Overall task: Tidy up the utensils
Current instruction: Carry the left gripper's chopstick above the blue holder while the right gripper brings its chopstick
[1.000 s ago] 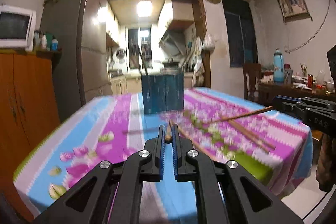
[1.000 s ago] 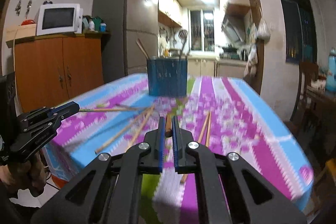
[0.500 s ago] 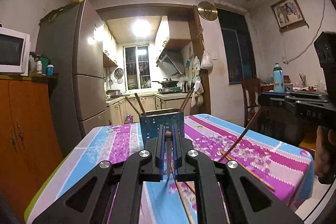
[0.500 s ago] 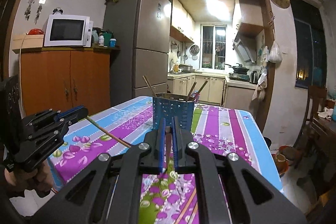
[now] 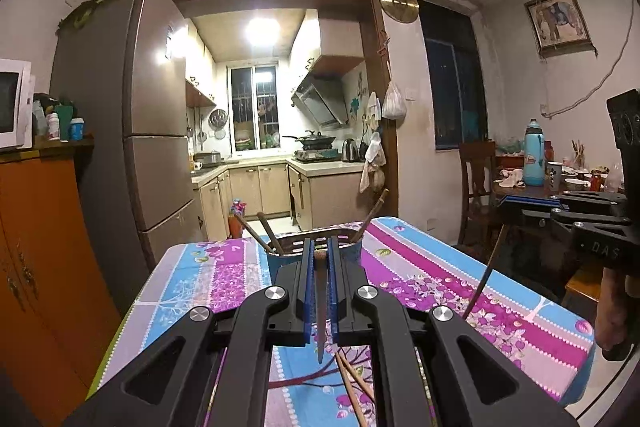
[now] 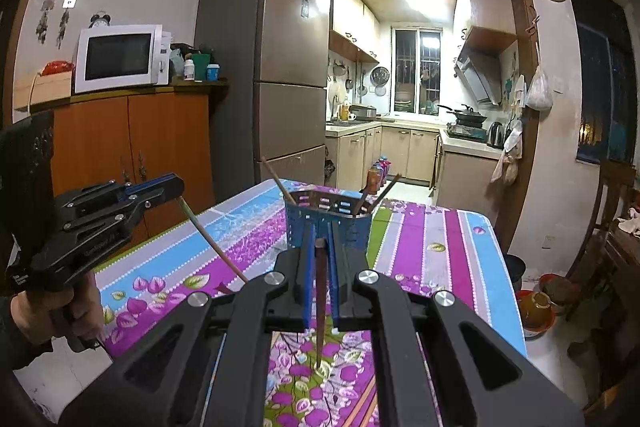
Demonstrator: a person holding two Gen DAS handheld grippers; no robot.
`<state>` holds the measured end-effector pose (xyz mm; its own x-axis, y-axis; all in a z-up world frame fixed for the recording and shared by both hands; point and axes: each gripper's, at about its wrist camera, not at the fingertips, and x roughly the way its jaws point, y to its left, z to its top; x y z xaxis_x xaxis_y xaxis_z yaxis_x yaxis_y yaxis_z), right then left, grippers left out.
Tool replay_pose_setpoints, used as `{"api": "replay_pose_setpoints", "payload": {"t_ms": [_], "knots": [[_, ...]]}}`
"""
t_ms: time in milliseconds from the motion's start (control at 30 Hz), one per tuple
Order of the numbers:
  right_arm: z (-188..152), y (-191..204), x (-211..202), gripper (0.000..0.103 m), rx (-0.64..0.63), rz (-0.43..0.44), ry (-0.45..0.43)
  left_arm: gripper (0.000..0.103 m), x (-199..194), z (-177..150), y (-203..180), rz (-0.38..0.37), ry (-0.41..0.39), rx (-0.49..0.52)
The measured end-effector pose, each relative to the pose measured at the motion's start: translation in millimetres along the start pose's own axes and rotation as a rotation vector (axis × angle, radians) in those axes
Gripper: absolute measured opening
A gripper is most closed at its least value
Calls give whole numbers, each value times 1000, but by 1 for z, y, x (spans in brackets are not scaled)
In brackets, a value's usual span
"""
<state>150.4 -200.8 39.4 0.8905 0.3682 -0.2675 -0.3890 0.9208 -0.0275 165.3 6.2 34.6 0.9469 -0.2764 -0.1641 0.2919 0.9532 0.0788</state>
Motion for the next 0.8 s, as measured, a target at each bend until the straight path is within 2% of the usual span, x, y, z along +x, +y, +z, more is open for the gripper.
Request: {"api": "replay_pose_setpoints", "payload": {"t_ms": [233,533,800], "knots": [[48,-12,11,5,5,4,-24,8,13,42,7,-10,23,13],[139,-23,30,5,3,5,-92,8,23,119,22,-11,-40,-29],[192,-33,69,5,-19,-30,-108,8,66,167,32,16,-37,-31]]}}
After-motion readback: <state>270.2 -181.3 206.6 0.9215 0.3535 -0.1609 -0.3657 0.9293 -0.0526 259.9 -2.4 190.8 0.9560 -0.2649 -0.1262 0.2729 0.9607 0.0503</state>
